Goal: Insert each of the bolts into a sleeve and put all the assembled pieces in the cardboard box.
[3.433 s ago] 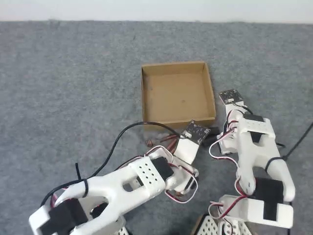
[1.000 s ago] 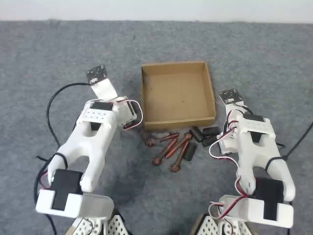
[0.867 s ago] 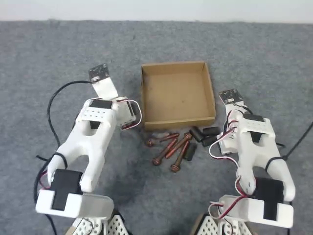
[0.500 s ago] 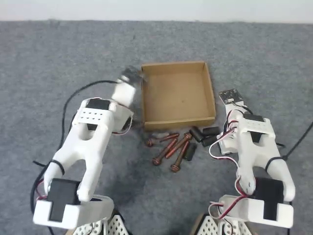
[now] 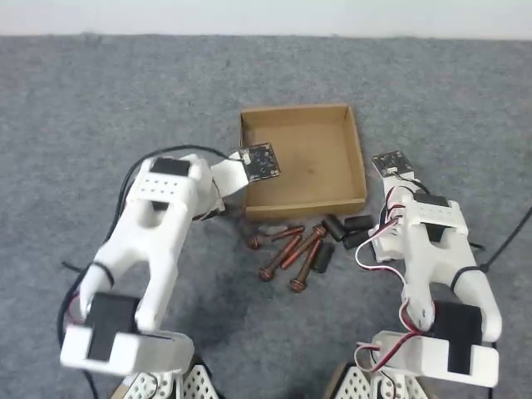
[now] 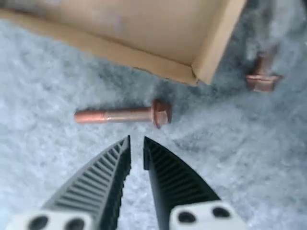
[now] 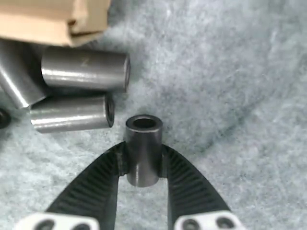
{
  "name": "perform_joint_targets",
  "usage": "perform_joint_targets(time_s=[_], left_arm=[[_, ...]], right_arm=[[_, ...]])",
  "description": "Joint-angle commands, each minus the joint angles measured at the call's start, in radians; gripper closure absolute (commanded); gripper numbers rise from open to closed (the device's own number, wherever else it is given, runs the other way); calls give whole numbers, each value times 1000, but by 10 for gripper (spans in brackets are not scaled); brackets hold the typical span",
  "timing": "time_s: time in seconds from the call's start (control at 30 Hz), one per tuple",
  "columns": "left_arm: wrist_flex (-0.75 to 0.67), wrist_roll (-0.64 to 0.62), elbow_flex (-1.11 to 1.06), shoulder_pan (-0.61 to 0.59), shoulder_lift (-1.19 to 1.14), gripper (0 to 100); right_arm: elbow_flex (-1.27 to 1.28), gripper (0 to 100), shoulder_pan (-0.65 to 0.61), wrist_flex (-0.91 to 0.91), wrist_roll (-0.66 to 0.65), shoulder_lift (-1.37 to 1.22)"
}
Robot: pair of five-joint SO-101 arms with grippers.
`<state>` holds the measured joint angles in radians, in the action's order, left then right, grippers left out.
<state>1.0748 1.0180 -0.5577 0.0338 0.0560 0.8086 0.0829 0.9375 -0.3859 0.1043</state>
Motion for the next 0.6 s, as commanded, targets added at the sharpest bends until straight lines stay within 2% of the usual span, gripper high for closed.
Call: perform_joint_targets(time_s=[0.0,0.23,0.57], left_arm=[[172,64,263,6,-153,926],[249,69,524,6,-400,919],[242,152,559,2,-528,923]], right_arm=[[-49,992,8,2,3,5],[-49,992,7,4,-15,5],[-49,992,5,2,-38,5]])
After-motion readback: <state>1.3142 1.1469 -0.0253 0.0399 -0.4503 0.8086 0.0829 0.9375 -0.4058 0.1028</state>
